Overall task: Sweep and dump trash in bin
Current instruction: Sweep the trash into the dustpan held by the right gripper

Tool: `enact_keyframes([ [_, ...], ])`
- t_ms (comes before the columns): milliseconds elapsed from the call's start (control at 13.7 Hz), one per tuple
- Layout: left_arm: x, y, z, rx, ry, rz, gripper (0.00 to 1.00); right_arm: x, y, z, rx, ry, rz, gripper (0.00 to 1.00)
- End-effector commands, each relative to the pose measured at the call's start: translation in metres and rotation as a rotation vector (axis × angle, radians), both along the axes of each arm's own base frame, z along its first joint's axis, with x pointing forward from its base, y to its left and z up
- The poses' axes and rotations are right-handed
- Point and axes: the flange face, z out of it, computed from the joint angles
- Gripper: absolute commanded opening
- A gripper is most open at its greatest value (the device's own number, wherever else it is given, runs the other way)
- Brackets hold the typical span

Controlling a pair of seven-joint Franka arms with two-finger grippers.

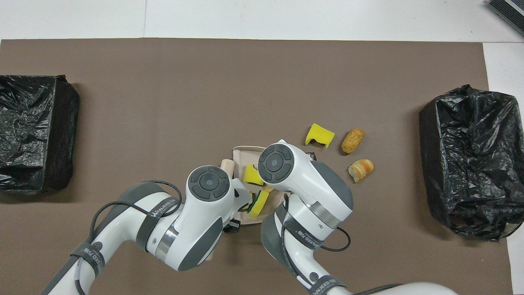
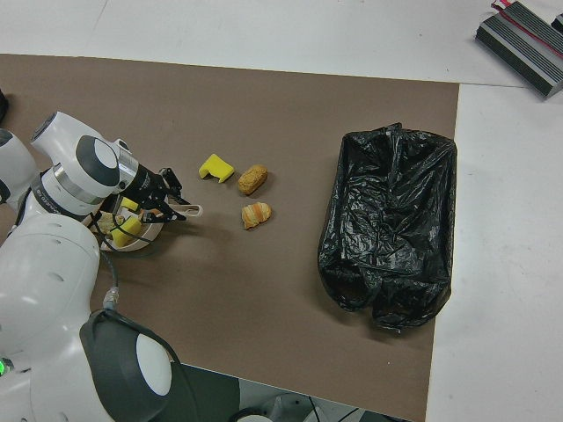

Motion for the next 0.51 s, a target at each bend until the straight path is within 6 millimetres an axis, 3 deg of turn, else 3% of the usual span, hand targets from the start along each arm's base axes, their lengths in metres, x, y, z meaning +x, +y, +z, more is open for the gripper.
enact_keyframes([
  [0, -0.002, -0.014, 0.015, -0.027, -0.024, 0.061, 0.0, 0.005, -0.006, -0.004, 0.009, -0.003, 0.009, 0.0],
  [146, 0.013, -0.012, 0.024, -0.035, -0.036, 0.082, 0.0, 0.009, -0.007, 0.001, 0.03, -0.02, 0.024, 0.0],
  [219, 0.017, -0.01, 0.026, -0.036, -0.047, 0.085, 0.0, 0.016, -0.017, 0.006, 0.037, -0.023, 0.023, 0.0],
  [439, 0.038, 0.018, 0.036, -0.011, -0.057, 0.122, 0.0, 0.031, -0.043, 0.027, 0.058, -0.021, 0.07, 0.0],
])
